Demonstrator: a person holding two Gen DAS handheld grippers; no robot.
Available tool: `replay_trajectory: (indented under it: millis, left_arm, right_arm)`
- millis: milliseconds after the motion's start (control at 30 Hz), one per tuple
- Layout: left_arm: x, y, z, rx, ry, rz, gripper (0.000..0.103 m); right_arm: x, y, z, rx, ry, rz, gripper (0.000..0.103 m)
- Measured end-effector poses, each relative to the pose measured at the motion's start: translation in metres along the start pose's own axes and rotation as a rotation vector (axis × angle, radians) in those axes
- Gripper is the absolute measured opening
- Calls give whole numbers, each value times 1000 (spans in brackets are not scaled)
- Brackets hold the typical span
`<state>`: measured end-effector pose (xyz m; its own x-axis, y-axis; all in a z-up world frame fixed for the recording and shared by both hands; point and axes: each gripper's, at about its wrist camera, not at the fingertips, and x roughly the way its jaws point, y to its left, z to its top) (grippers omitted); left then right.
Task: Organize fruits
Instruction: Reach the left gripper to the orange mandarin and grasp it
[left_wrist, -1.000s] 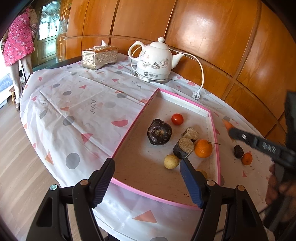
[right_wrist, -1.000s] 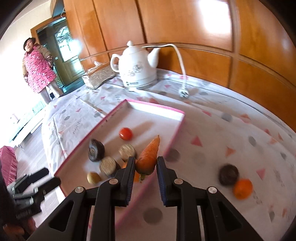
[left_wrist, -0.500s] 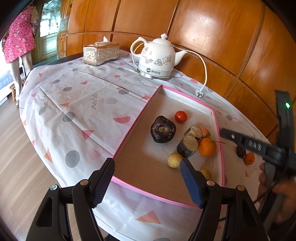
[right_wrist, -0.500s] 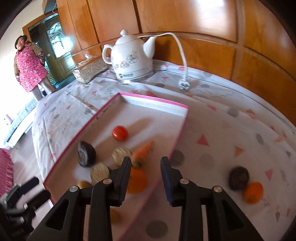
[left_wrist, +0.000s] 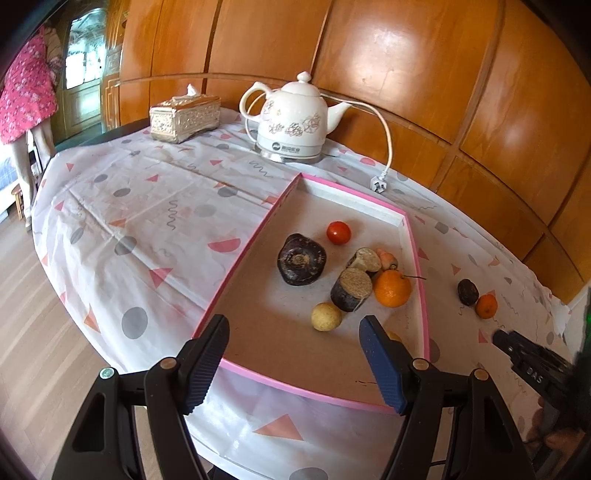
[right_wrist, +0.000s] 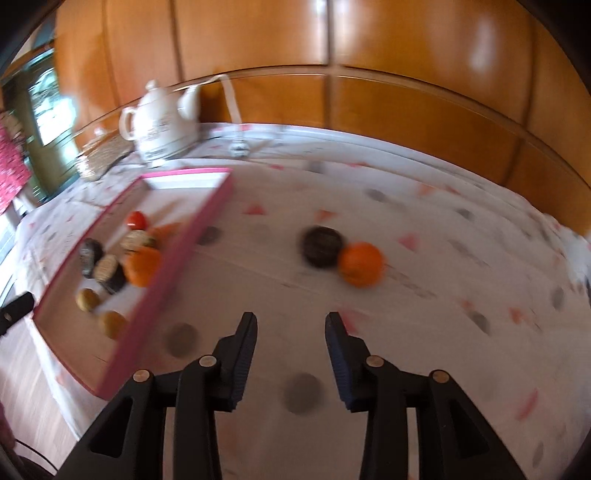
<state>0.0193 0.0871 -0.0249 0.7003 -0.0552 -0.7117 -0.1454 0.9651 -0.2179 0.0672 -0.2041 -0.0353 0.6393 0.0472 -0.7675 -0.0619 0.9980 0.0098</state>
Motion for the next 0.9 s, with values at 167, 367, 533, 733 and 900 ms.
replay_trajectory:
  millis: [167, 367, 533, 733, 900]
  left_arm:
    - [-2, -12, -2, 40, 6, -12, 73]
    - [-9, -28, -2, 95, -12, -31, 73]
    - [-9, -36, -1, 111, 0, -40, 73]
    - [-10, -49, 4, 137, 3, -66, 73]
    - [-5, -63, 0, 178, 32, -83, 73]
  right_arm:
    - [-11, -39, -18, 71, -15, -92, 40]
    - [-21, -83, -41, 177, -26, -203, 40]
    - [-27, -108, -58, 240, -22, -247, 40]
    - [-36, -125, -68, 285, -41, -272, 40]
    - [-39, -133, -74, 294, -52, -293, 40]
